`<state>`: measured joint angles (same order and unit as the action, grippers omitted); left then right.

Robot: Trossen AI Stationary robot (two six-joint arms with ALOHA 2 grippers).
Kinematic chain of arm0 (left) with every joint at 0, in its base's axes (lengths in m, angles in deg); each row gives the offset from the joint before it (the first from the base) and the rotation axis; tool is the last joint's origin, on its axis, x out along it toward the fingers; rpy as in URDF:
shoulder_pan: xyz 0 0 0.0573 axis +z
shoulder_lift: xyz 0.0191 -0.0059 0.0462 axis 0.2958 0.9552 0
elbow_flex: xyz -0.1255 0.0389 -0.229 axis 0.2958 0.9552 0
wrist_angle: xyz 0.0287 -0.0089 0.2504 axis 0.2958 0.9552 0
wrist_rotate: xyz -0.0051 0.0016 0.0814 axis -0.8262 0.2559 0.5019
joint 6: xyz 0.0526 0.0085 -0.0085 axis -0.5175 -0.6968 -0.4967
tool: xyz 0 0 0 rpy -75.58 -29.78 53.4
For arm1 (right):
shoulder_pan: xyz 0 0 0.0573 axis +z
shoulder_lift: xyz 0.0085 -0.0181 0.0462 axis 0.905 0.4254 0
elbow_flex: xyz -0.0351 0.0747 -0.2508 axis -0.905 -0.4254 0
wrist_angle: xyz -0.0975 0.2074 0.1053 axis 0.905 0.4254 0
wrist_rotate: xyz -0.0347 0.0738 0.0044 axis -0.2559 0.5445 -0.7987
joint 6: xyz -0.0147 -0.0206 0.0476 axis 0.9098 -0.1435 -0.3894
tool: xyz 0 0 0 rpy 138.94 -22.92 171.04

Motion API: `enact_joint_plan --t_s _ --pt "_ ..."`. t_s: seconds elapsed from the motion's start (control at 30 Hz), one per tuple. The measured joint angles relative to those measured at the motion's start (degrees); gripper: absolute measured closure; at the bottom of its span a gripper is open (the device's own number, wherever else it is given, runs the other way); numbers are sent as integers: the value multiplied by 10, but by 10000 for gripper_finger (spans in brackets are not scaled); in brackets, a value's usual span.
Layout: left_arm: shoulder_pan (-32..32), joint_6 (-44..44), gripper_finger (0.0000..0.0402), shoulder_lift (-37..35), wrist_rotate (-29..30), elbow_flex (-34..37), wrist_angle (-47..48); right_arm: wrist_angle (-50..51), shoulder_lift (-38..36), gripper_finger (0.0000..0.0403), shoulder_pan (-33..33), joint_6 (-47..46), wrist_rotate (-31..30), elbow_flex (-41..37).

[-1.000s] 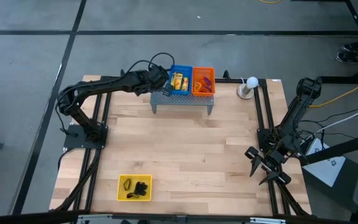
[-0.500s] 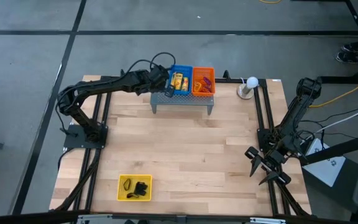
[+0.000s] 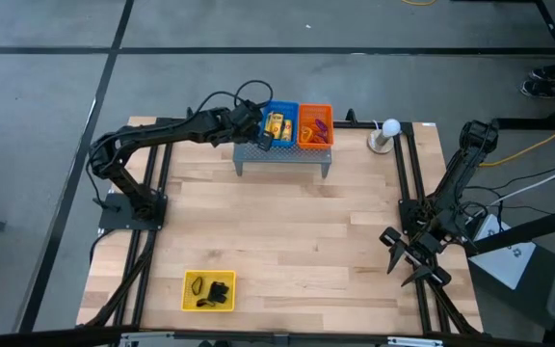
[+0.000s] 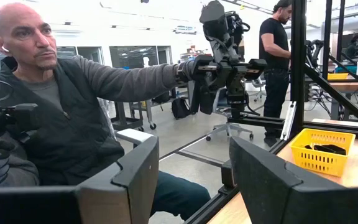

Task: Pick & Place Office Desk Supplies
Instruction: Put the blue basket onto the shelf

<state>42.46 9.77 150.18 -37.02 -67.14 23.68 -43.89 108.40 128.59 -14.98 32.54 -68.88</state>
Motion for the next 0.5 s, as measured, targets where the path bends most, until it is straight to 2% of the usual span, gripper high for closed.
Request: enact_joint_plan --t_s 0.5 --pt "0 0 393 0 -8 0 -2 0 0 206 0 3 -6 0"
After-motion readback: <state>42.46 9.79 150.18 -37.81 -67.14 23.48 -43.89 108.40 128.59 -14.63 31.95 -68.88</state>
